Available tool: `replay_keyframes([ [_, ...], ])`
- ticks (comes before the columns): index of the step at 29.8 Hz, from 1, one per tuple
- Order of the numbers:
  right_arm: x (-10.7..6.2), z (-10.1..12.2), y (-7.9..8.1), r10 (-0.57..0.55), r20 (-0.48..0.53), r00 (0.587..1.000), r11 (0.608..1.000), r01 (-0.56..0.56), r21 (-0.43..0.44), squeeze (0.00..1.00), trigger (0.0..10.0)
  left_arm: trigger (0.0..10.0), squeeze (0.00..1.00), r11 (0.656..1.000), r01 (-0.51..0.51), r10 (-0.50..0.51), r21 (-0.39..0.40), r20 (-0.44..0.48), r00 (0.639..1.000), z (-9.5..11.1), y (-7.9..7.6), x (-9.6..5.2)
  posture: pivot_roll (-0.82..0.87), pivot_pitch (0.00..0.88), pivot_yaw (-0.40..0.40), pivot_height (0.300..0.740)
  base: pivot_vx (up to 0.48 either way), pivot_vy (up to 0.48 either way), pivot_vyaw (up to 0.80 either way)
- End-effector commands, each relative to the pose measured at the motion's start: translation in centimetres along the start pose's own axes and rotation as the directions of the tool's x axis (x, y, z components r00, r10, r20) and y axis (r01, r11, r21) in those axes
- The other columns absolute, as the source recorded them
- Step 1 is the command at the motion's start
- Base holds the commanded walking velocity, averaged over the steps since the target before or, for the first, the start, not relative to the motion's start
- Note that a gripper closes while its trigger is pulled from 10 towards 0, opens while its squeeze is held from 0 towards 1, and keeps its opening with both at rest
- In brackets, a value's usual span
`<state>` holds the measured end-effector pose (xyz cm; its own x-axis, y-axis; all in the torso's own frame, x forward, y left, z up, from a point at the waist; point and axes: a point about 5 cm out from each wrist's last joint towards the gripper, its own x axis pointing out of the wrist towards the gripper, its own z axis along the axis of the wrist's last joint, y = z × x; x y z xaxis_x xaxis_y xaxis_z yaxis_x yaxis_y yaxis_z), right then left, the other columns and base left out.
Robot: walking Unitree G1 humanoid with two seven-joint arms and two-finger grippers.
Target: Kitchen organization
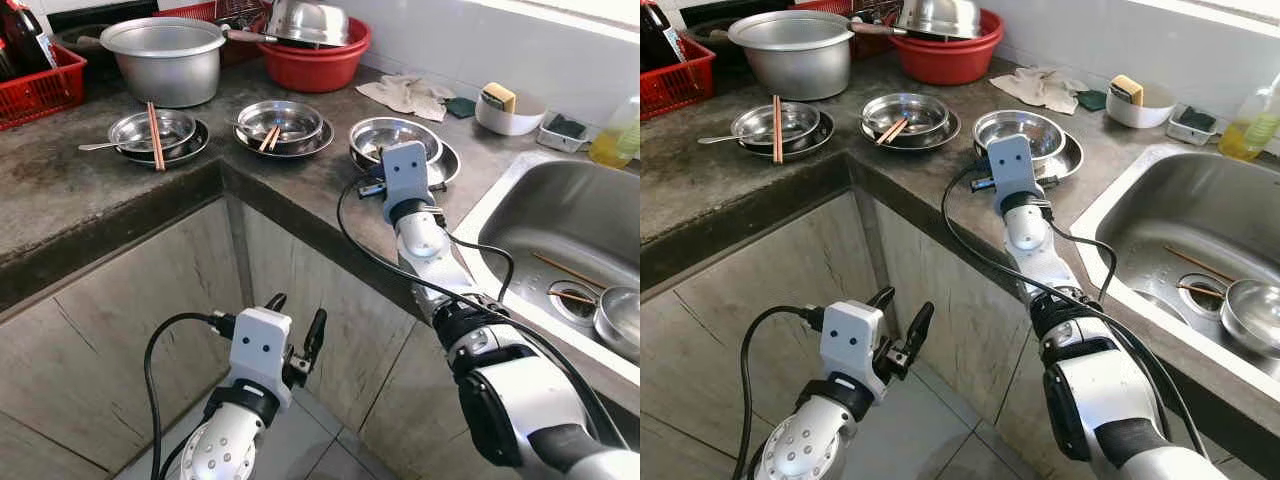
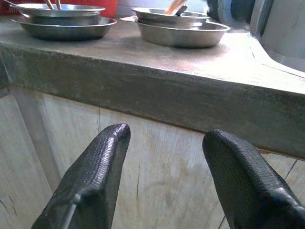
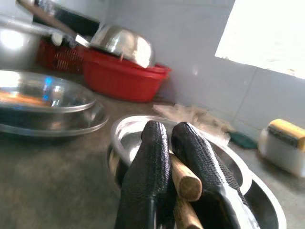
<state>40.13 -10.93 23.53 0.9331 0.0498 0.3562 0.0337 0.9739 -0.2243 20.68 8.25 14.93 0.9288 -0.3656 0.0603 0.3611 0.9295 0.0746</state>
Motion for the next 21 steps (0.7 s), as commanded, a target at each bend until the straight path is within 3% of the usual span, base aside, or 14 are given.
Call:
replay_keyframes([
  [1,0.6,1.7,-1.1,-0.054,0.070,0.996,0.998,0.053,0.014,0.00,0.0,10.0,0.00,1.000,-0.008,0.008,-0.001,0.002,1.000,0.0,0.0,0.1,0.08,0.101,-0.092,0.740,0.000,0.000,0.00],
  [7,0.3,4.1,-2.5,-0.127,0.178,0.976,0.992,0.123,0.037,0.00,0.0,10.0,0.00,1.000,-0.010,0.010,0.004,0.012,1.000,0.1,0.2,0.4,0.08,0.090,-0.088,0.740,0.000,0.000,0.00],
  [11,-1.0,5.0,-2.8,-0.137,0.222,0.965,0.990,0.128,0.054,0.00,0.0,10.0,0.00,1.000,-0.013,0.013,0.007,0.015,1.000,0.1,0.4,0.6,0.08,0.081,-0.084,0.740,0.000,0.000,0.00],
  [14,-3.5,5.5,-2.9,-0.137,0.255,0.957,0.990,0.122,0.072,0.00,0.0,10.0,0.00,1.000,-0.013,0.013,0.007,0.025,1.000,0.2,0.4,0.9,0.07,0.067,-0.080,0.740,0.000,0.000,0.00],
  [16,-5.0,5.5,-2.8,-0.133,0.257,0.957,0.990,0.117,0.075,0.00,4.9,10.0,0.00,1.000,-0.011,0.011,0.007,0.031,0.999,0.2,0.5,1.0,0.06,0.062,-0.074,0.740,0.000,0.000,0.00],
  [17,-5.7,5.6,-2.8,-0.130,0.257,0.958,0.991,0.114,0.076,0.00,4.9,10.0,0.00,1.000,-0.011,0.011,0.006,0.034,0.999,0.3,0.5,1.1,0.06,0.062,-0.074,0.740,0.000,0.000,0.00],
  [18,-7.2,5.4,-2.7,-0.118,0.243,0.963,0.992,0.103,0.074,0.00,10.0,10.0,0.00,1.000,-0.011,0.011,0.006,0.042,0.999,0.3,0.5,1.3,0.06,0.053,-0.072,0.740,0.000,0.000,0.00],
  [20,-7.7,5.3,-2.7,-0.115,0.236,0.965,0.992,0.101,0.074,0.00,10.0,10.0,0.00,1.000,-0.011,0.011,0.006,0.043,0.999,0.3,0.6,1.4,0.05,0.047,-0.067,0.740,0.000,0.000,0.00],
  [21,-9.1,4.9,-2.8,-0.113,0.225,0.968,0.993,0.102,0.060,0.00,10.0,10.0,0.00,1.000,-0.010,0.010,0.006,0.046,0.999,0.3,0.6,1.5,0.05,0.043,-0.062,0.740,0.000,0.000,0.00],
])
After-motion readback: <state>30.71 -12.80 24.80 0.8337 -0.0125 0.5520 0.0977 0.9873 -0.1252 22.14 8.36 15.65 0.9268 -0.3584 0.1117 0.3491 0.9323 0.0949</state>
